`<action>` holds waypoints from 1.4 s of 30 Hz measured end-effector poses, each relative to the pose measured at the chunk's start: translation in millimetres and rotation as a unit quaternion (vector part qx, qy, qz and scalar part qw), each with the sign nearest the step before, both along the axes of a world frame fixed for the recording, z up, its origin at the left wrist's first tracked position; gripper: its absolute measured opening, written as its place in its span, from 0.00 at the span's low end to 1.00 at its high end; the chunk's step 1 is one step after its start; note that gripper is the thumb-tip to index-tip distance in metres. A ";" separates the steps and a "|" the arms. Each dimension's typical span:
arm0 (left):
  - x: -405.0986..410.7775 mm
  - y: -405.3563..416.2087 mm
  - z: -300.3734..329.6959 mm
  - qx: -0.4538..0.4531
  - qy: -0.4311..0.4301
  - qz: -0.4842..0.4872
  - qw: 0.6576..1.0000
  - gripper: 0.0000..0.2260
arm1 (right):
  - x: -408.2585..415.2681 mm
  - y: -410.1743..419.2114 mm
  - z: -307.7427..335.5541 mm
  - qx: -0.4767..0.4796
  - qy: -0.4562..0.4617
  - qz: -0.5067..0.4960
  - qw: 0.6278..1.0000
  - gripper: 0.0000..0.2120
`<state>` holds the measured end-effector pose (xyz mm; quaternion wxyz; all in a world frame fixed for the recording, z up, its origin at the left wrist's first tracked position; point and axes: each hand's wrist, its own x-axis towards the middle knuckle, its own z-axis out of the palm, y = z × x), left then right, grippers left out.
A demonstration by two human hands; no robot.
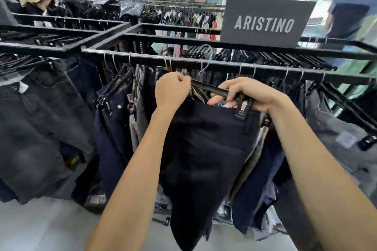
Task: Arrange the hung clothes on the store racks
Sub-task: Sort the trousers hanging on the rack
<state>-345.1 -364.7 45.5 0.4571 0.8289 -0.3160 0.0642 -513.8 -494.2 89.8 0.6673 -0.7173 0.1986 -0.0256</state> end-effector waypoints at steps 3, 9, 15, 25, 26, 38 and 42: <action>-48.5 -17.5 9.9 -0.053 0.006 0.014 0.998 0.13 | -59.4 -30.4 5.5 0.016 0.012 -0.019 1.000 0.19; -170.7 -69.2 22.8 0.019 -0.161 -0.063 0.985 0.17 | -184.1 -91.7 9.3 0.032 -0.004 -0.087 0.996 0.22; -291.2 -139.0 16.8 0.018 -0.183 -0.152 0.971 0.19 | -320.3 -140.5 -4.5 0.063 -0.022 -0.155 0.986 0.21; -484.6 -254.1 22.5 0.064 -0.154 -0.267 0.949 0.19 | -529.4 -212.1 -15.3 0.110 -0.032 -0.260 0.959 0.26; -501.8 -262.7 21.6 0.071 -0.150 -0.277 0.946 0.19 | -546.5 -213.8 -14.9 0.101 -0.031 -0.276 0.955 0.26; -668.4 -330.1 3.5 0.090 -0.123 -0.385 0.910 0.20 | -723.7 -222.3 -19.0 0.042 0.012 -0.408 0.912 0.22; -685.6 -343.8 -5.4 0.092 -0.091 -0.423 0.897 0.20 | -739.3 -217.6 -9.1 0.015 0.049 -0.404 0.913 0.22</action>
